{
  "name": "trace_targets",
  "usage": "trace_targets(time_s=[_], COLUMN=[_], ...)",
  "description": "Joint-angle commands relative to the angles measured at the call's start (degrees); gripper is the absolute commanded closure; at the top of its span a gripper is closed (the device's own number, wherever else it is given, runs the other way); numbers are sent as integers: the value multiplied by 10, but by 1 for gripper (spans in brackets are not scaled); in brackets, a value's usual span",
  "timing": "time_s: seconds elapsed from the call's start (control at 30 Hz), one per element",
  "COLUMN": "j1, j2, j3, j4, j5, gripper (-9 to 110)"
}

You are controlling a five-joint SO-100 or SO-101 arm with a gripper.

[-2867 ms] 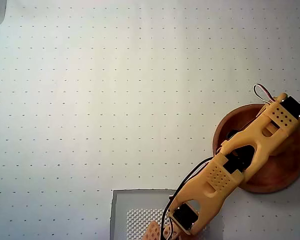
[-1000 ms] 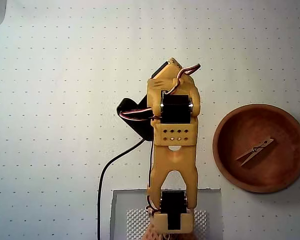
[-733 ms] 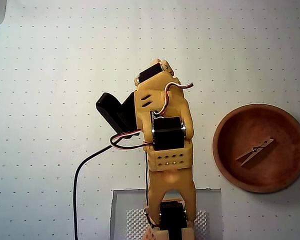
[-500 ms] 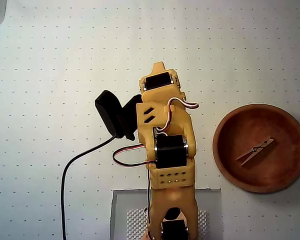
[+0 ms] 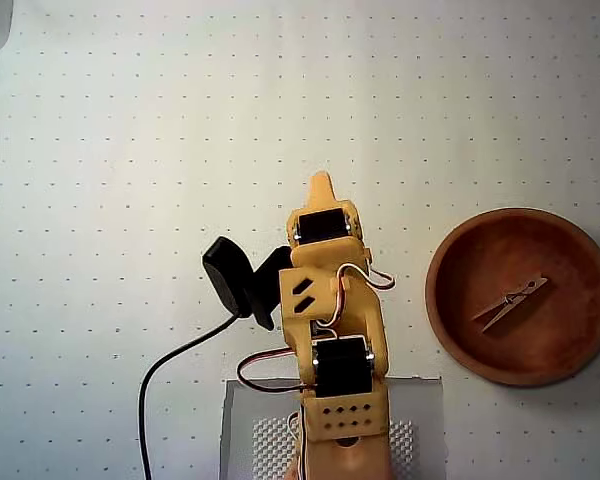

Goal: Grasp a clothespin and put it in the bowl.

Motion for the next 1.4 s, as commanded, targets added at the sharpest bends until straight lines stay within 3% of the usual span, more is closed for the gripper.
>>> trace_targets(time_s=[0.0, 0.37, 0.63, 1.37], j1=[0, 4, 50, 49], j2=[54, 203, 246, 372], j3=[43, 246, 329, 560], j4=[-47, -103, -104, -105], j5=[6, 4, 4, 5], gripper=[105, 105, 105, 105])
